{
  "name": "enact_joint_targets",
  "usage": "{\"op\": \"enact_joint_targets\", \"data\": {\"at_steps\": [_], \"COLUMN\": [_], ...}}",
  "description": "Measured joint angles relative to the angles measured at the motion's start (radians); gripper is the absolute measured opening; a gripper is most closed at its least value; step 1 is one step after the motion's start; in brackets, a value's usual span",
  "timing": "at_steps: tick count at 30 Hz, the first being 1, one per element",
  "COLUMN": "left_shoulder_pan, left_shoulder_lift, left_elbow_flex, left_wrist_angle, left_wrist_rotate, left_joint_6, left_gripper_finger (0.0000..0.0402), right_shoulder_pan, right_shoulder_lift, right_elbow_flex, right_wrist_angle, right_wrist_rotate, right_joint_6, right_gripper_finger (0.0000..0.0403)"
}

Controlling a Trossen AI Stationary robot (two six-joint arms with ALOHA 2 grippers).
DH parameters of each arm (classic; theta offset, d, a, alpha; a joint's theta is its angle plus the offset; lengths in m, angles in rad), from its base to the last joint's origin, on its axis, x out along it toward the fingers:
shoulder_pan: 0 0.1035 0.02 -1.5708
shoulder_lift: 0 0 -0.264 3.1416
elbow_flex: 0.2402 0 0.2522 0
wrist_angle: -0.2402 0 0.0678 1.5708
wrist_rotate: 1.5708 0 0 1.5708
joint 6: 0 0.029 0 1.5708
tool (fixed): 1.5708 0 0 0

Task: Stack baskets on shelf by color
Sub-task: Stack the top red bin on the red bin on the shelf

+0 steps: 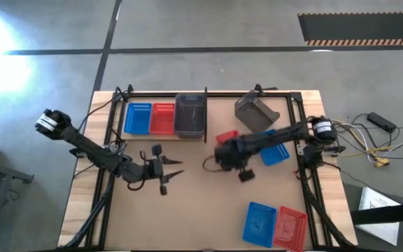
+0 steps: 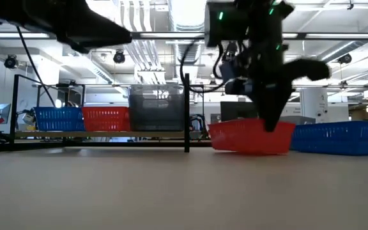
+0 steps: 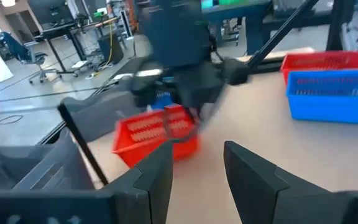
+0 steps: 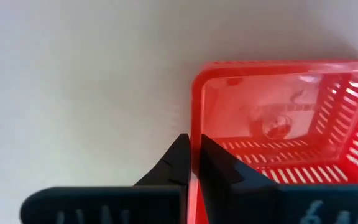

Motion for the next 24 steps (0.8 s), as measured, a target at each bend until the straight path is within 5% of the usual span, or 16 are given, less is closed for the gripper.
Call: {"op": "enact_joint_targets", "data": {"at_steps": [5, 9, 18, 24], "left_shoulder_pan": [-0.041, -0.085, -0.193, -0.254], "left_shoulder_lift": [-0.003, -0.003, -0.004, -0.009], "left_elbow_flex": [0.065, 0.141, 0.202, 0.197], "left_wrist_angle": [-0.020, -0.128, -0.332, -0.412], "left_wrist_rotate": [-0.001, -0.026, -0.210, -0.229], "left_joint_6": [0.043, 0.080, -0.072, -0.208], "left_gripper_finger": [0.0128, 0.0128, 0.0128, 0.0128], "right_shoulder_pan": [0.168, 0.196, 0.157, 0.131], "right_shoulder_lift": [0.034, 0.101, 0.371, 0.530], "right_elbow_flex": [0.073, 0.169, 0.492, 0.713], "right_wrist_angle": [0.147, 0.286, 0.383, 0.366], "right_wrist_rotate": [-0.016, -0.007, -0.006, -0.004], "right_joint_6": [0.195, 0.317, 0.285, 0.220], "right_gripper_finger": [0.0010, 0.0009, 0.0016, 0.0044]}}
